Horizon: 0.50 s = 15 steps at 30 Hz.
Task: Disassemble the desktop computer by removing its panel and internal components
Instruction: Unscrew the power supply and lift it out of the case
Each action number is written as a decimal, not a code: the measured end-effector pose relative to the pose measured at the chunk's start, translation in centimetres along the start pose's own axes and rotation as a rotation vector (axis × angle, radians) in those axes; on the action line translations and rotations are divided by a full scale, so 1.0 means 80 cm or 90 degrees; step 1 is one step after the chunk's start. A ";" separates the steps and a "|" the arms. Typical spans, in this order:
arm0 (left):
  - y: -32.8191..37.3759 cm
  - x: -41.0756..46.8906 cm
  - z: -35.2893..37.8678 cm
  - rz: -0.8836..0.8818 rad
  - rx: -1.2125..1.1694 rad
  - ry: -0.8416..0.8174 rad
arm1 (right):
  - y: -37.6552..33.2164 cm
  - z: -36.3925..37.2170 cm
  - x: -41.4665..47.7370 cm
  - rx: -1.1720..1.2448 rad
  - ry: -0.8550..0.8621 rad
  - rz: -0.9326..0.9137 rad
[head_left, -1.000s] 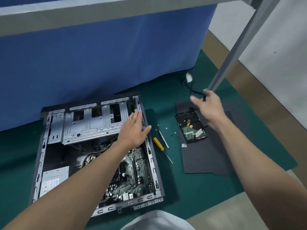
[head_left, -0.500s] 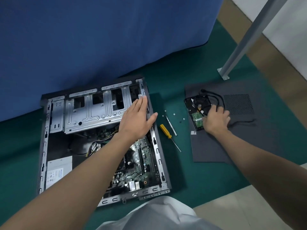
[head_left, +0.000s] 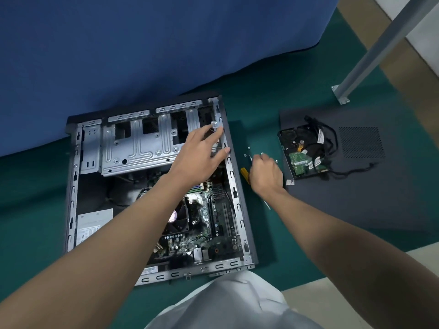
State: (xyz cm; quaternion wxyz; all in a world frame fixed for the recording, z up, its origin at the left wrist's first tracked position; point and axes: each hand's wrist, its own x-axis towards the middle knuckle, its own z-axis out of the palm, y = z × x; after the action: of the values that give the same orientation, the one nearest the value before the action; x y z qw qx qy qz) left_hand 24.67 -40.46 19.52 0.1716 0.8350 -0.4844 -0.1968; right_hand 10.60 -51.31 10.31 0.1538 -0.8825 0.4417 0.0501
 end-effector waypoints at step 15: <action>-0.038 -0.024 -0.014 0.032 0.004 -0.019 | -0.007 0.010 -0.005 -0.168 -0.134 -0.051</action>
State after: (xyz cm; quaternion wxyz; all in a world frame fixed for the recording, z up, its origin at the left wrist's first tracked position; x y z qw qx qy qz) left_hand 26.56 -37.22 19.36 0.1665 0.8199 -0.5086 -0.2034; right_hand 10.81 -50.43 9.74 0.0841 -0.9017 0.3773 0.1936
